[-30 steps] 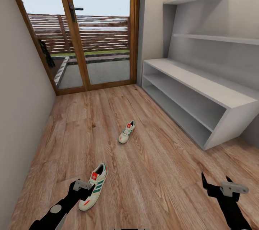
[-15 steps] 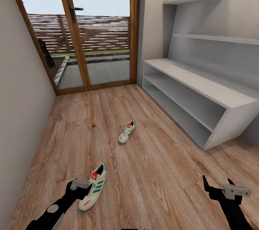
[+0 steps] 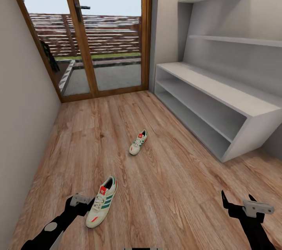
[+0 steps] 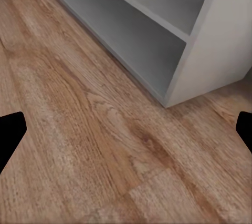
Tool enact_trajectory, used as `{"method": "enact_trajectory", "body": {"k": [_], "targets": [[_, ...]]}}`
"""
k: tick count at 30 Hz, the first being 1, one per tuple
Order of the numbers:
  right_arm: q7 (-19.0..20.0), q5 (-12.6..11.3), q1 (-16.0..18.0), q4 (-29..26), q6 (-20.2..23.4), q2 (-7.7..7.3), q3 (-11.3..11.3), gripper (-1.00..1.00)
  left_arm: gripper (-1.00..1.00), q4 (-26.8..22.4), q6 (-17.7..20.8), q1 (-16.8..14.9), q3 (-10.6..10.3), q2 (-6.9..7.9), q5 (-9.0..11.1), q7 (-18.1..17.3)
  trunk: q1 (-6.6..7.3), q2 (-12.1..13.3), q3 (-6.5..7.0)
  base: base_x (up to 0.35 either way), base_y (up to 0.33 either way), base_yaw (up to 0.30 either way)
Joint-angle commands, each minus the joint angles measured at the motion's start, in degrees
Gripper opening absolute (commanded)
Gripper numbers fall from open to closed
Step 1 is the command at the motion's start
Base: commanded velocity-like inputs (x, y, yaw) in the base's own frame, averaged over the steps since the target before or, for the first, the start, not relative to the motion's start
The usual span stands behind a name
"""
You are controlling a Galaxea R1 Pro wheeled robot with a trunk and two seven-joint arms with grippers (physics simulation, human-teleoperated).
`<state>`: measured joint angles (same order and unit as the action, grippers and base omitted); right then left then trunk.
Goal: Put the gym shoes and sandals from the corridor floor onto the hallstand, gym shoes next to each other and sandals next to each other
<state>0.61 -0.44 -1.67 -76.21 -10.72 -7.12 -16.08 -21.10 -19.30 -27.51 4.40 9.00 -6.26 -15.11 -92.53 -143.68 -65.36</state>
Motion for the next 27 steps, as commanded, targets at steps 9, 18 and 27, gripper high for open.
{"method": "enact_trajectory", "body": {"k": [9,18,27], "targets": [[0.0,0.0,0.0,0.07,-0.02,0.04,0.03,1.0,1.0,0.0,-0.03,0.0,-0.11,-0.03,0.09,0.0,0.0,0.0,-0.75,0.0,0.0,0.0],[0.0,0.0,0.0,0.11,-0.01,0.06,0.02,1.0,1.0,0.0,-0.07,0.0,-0.48,-0.5,0.08,0.03,0.0,0.0,-1.1,0.0,0.0,0.0],[0.0,0.0,0.0,0.12,-0.04,0.07,0.03,1.0,1.0,0.0,-0.11,0.02,-0.35,-0.63,0.1,0.07,0.0,0.0,-1.29,0.0,0.0,0.0]]}}
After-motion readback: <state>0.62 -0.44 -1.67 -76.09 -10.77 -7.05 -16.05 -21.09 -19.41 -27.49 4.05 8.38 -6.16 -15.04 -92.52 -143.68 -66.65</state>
